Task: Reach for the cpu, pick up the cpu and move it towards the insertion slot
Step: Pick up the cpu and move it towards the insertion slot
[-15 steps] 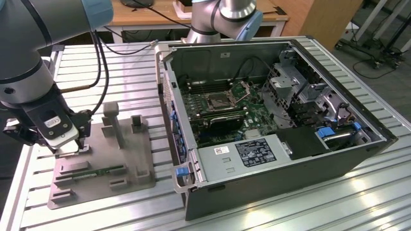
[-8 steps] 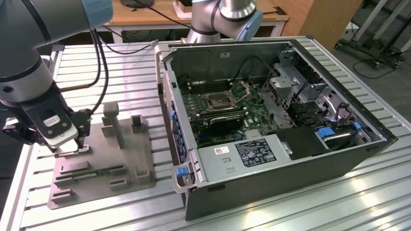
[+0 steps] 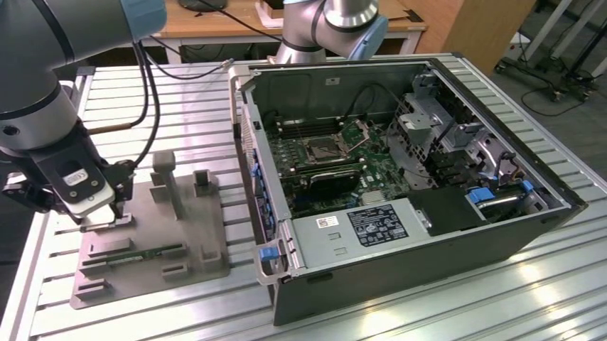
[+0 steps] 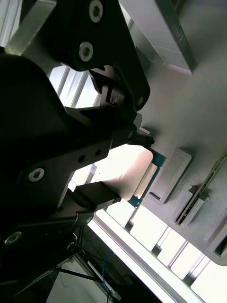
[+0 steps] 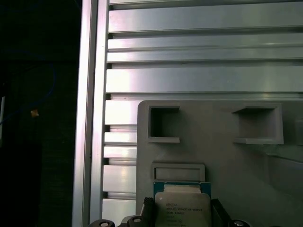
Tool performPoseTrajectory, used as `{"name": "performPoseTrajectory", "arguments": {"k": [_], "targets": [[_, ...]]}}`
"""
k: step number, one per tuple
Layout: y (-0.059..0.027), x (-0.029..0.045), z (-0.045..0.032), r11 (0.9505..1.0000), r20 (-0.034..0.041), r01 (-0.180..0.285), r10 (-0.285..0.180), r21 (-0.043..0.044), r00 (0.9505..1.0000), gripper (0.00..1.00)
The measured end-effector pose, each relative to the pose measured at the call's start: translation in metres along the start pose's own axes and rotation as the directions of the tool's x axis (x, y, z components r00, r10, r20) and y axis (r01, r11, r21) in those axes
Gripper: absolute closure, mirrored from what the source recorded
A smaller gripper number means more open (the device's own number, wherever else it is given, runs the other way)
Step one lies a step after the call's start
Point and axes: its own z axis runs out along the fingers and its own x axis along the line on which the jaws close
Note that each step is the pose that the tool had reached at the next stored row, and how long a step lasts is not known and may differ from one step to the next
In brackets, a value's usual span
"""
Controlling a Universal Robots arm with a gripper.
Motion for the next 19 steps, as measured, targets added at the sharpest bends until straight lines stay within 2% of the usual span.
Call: {"name": "performPoseTrajectory", "arguments": {"k": [19], "targets": [[0.0002, 0.0000, -0.0047, 1.0000, 0.0001, -0.003, 0.003, 0.0000, 1.0000, 0.45]]}}
